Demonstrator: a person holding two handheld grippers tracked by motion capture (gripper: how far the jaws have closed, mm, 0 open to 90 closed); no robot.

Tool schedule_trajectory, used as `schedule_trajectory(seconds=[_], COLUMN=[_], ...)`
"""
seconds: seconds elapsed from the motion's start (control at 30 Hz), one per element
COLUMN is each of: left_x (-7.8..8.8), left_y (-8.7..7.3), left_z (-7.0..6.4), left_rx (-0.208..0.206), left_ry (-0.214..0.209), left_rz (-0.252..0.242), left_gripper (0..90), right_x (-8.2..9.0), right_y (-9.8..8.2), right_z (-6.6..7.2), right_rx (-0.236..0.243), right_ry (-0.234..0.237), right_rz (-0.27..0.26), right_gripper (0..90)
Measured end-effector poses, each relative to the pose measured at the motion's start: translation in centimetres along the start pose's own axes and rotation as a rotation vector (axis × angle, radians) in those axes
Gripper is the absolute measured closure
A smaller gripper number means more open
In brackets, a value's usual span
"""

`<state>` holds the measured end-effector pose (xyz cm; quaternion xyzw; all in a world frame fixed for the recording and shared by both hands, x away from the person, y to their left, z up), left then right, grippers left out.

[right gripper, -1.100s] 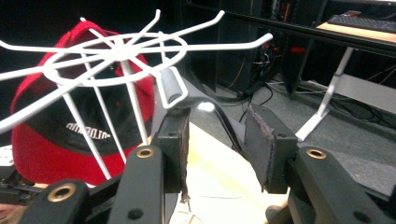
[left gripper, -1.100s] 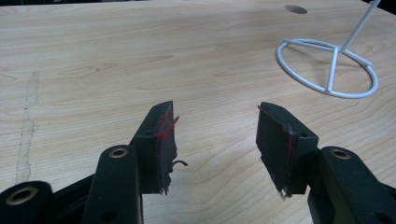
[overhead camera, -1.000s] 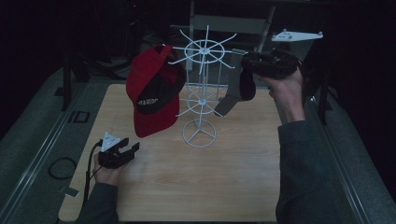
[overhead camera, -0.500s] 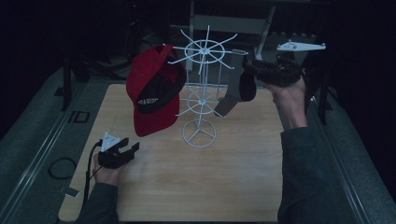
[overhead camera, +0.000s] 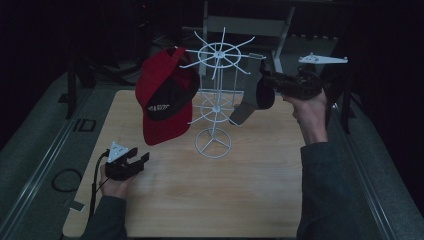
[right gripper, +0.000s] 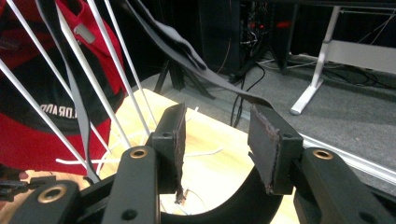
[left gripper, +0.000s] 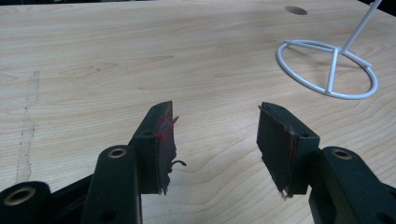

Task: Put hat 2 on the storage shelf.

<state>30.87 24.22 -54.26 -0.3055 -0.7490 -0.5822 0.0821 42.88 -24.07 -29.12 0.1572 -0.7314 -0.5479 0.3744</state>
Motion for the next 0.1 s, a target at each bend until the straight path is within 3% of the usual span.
schedule_trajectory(seconds=[0.1], left_x=[-0.02], left_y=[0.0], left_z=[-0.01], left_rx=[0.0], left_ry=[0.0], left_rz=[0.0], left_gripper=[47.1], right_x=[0.06], right_y=[-0.26], right_z=[-0.01], right_rx=[-0.001], right_ry=[0.002], right_rz=[-0.002], right_gripper=[56.2])
Point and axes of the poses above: each handheld gripper's, and its own axes: x roughly backward along the jaws, y roughly out of its top, z roughly to its left, the point moved 1 cm from there along -x, roughly forward along the jaws, and after that the axes turned 14 degrees about x, right-handed, at the moved point
